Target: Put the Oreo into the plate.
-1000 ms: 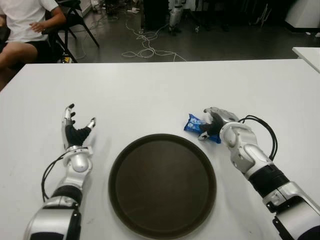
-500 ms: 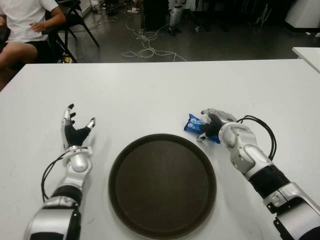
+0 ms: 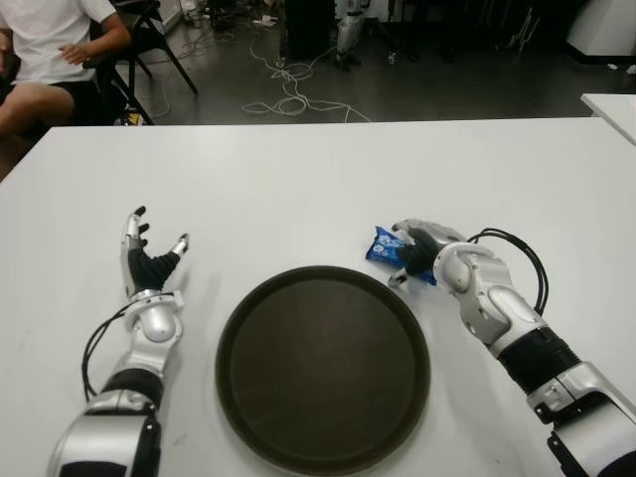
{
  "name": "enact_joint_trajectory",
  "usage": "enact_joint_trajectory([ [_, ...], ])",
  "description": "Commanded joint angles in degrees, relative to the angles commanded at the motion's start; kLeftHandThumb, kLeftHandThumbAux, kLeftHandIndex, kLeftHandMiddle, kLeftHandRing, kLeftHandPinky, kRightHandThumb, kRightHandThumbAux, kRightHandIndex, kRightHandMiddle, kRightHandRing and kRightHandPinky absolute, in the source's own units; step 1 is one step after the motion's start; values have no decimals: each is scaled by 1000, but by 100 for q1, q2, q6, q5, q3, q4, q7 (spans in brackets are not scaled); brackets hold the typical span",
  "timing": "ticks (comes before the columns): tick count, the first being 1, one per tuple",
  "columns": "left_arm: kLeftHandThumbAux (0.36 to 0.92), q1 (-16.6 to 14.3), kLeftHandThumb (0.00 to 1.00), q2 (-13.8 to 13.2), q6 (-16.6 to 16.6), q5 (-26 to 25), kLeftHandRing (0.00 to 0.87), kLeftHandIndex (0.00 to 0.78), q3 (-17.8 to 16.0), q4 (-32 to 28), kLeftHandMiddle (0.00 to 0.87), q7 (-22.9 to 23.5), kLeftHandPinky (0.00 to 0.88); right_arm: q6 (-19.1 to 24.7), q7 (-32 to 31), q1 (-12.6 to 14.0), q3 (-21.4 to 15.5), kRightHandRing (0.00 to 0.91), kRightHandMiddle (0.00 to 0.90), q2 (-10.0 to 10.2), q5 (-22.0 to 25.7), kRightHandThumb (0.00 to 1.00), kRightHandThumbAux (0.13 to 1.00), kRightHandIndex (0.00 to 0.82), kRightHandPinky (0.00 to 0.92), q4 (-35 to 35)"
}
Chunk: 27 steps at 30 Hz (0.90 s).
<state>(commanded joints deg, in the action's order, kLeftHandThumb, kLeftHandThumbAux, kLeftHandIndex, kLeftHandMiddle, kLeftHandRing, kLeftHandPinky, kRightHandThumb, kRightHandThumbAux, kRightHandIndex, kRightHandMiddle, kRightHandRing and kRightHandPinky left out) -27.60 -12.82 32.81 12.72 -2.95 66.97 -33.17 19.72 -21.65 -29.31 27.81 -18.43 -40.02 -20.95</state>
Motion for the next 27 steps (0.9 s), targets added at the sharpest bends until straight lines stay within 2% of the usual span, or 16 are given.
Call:
enact_joint_trajectory([
  [8,775,7,241,-5,20,-4,137,110,1,-5,111,39,194,5,-349,-173,30,61,87,-12,76,0,737,55,0,-170],
  [13,781,8,272,2,24,-32,128,115,-21,3,103,60,183,22,-449,-218,15,66,96,-5,110,0,754,57,0,-193],
  [18,775,11,245,11,31,-73,119,111,-52,2,102,111,152,-1,-549,-281,13,72,103,0,144,0,763,61,0,-283],
  [27,790,13,252,2,22,-14,139,109,-23,-10,119,6,178,-24,-555,-373,13,66,102,53,161,0,772,62,0,-507],
])
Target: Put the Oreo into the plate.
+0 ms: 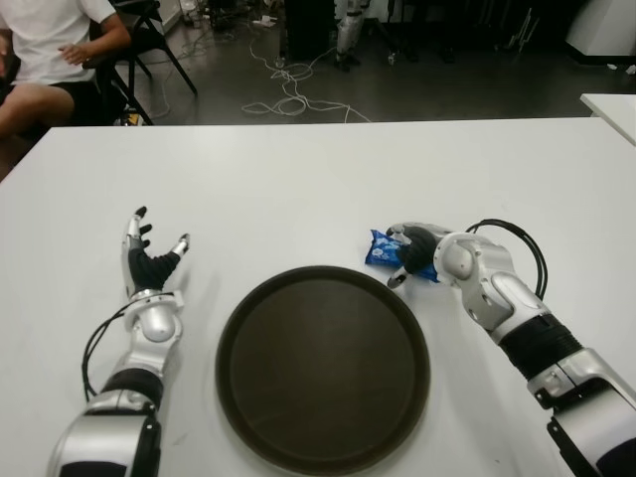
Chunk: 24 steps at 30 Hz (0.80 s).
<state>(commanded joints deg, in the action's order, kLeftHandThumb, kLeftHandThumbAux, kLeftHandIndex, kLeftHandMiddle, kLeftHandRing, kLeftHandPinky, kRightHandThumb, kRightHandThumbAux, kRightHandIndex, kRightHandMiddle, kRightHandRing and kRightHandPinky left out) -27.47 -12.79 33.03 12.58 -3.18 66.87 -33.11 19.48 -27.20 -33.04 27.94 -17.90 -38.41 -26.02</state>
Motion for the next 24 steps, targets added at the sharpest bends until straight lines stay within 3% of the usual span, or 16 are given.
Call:
enact_joint_trajectory([
  [18,790,-6,249,10,-27,-14,124,106,-12,8,116,-16,150,-28,155,-123,-22,64,97,110,21,0,779,74,0,-386],
  [24,785,-12,239,12,-14,-43,143,106,-29,17,120,19,200,16,282,-157,-8,66,99,139,-21,0,774,77,0,-520],
])
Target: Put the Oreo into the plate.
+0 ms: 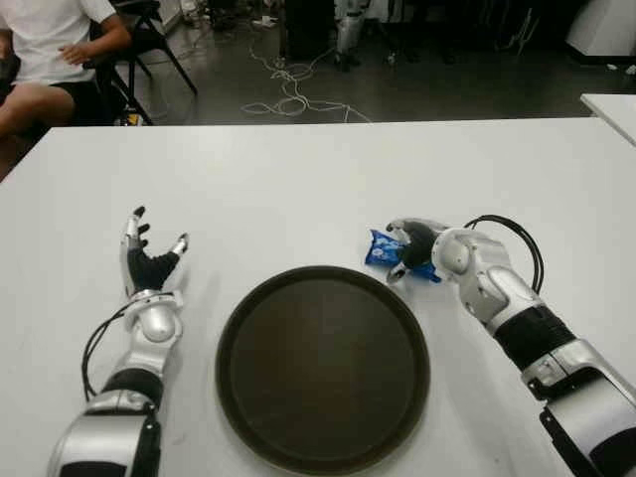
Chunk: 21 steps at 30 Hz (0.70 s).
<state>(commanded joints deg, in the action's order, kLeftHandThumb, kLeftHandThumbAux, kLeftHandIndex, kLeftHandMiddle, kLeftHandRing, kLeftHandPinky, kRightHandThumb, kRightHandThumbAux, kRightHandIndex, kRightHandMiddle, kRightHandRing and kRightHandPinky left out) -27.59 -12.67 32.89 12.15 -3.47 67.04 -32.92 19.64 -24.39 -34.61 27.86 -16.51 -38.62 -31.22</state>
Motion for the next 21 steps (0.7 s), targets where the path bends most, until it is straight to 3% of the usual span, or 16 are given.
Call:
enact_joint_trajectory([
  [21,802,5,270,-18,6,25,120,114,19,-16,107,-22,157,127,156,-61,1,60,100,-34,-51,0,788,70,0,-249],
])
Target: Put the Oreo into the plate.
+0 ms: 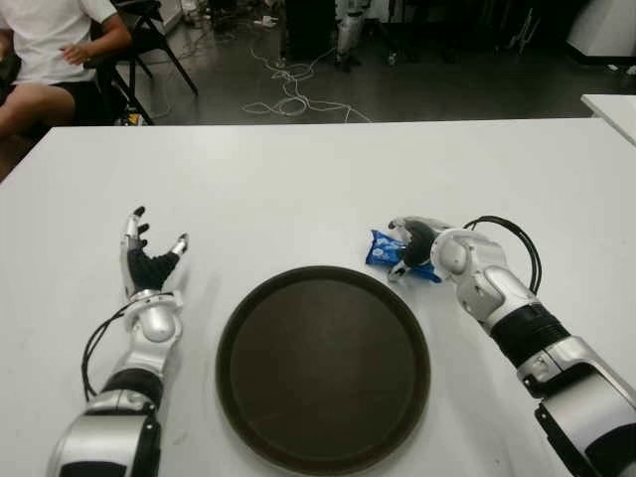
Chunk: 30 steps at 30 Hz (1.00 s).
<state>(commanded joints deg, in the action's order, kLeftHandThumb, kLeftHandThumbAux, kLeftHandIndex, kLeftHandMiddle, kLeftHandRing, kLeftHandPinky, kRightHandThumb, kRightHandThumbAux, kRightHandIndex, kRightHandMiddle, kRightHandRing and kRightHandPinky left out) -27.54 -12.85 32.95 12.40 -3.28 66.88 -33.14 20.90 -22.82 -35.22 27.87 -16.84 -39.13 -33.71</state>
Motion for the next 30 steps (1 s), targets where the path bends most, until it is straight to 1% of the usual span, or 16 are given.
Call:
enact_joint_trajectory([
  [8,795,-3,266,-2,-21,15,116,113,9,-5,98,-19,175,-27,45,-57,34,63,105,8,-3,0,785,74,0,-184],
  [12,789,-7,252,-4,-40,30,123,108,18,1,104,-34,167,-99,85,-63,21,66,107,14,31,0,784,72,0,-263],
  [14,787,-8,247,-4,-48,38,134,106,20,4,110,-44,195,-147,117,-55,10,67,109,14,49,0,790,74,0,-281],
  [16,785,-7,245,-3,-53,39,137,105,21,5,110,-47,194,-176,155,-48,3,71,112,19,57,0,792,79,0,-295],
  [20,782,-7,240,-2,-53,47,122,105,27,-1,104,-56,163,-181,170,-71,26,69,106,36,42,0,798,81,0,-369],
  [23,790,-6,242,-3,-41,54,133,115,31,-7,115,-74,184,-191,156,-84,44,66,104,40,35,0,802,75,0,-408],
  [27,796,-1,250,-9,-26,76,143,120,46,-6,124,-108,188,-190,144,-88,70,62,97,44,20,0,799,68,0,-438],
  [30,790,3,251,-12,-34,93,147,117,55,-3,126,-141,194,-231,189,-111,125,57,93,77,-13,0,796,66,0,-555],
])
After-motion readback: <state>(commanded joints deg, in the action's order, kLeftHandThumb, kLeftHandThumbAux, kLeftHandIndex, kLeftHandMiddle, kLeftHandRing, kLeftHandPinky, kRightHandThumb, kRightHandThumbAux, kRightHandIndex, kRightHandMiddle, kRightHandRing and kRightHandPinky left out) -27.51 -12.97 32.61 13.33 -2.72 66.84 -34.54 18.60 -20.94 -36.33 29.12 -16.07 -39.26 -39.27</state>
